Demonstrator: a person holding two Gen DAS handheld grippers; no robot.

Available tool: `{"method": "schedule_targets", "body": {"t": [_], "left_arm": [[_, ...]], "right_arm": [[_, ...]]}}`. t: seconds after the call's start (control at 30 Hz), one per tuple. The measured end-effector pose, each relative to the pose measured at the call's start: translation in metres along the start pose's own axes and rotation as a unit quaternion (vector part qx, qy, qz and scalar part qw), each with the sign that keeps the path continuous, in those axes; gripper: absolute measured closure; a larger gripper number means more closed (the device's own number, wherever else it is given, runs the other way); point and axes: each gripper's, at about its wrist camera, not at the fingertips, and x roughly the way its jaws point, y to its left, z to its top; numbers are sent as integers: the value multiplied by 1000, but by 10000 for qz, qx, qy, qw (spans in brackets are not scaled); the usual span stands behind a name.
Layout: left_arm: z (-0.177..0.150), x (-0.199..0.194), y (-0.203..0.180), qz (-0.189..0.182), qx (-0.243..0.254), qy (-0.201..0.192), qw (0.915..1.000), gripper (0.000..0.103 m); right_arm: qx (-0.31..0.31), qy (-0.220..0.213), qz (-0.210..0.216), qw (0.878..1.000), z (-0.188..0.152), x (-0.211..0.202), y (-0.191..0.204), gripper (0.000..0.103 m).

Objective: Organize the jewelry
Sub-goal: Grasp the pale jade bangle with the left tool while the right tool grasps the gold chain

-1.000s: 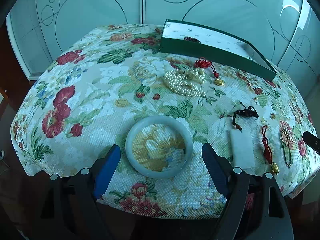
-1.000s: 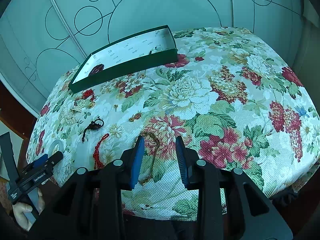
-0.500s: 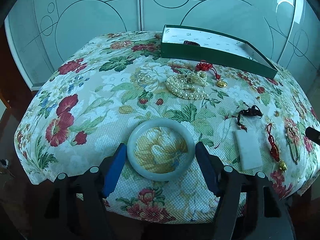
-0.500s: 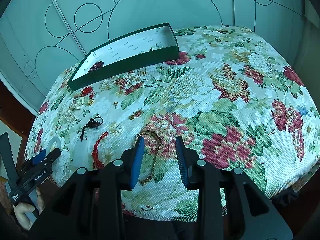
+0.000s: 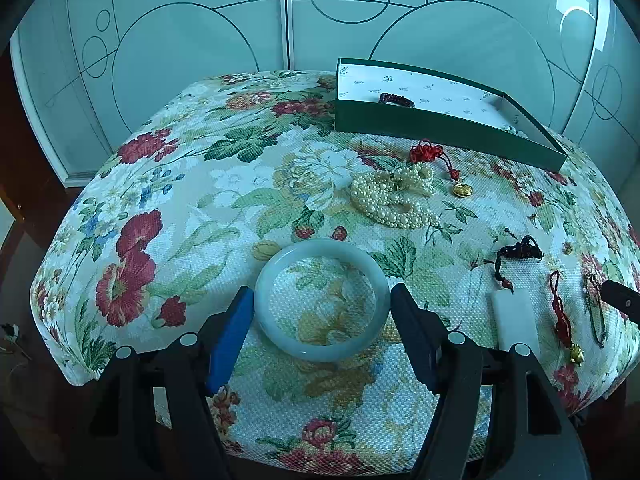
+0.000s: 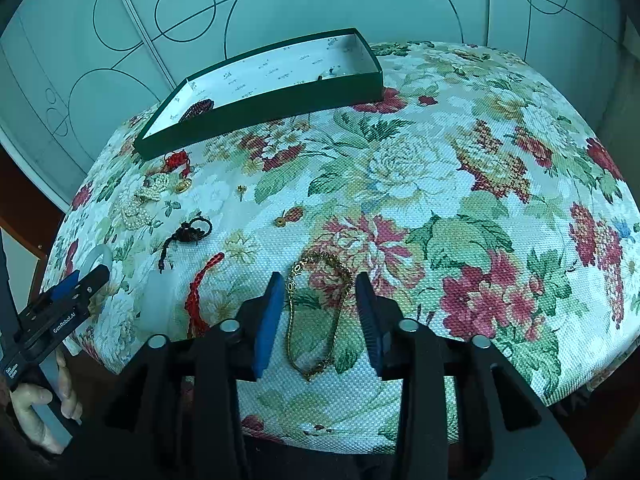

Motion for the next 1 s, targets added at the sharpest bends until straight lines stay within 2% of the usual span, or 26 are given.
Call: {"method": "schedule_targets", "body": {"t": [0.23,0.4,0.47,0.67,0.8,1.0], "left_arm": [[0,3,2,-22,-25,18,10000,34],[1,5,3,-33,-36,26,10000,34],[1,5,4,-33,-46,32,10000,34],[2,6,3,-27,-49,34,10000,34],[2,5,3,-35,-33,20,10000,34],[5,-1,3,-33,-40,-53,10000,34]], "right_arm": [[-135,-15,-194,9997,2,12,6,54],[-462,-92,-435,9979,-1,15,15,53],[-581,-117,-543,9968,-2,16,18,56],[-667,-286,-837,9938,-6,14,12,89],[-543,-334,-703,9955,-5,11,7,93],[-373,-363,-562,9971,-4,7,0,93]]}}
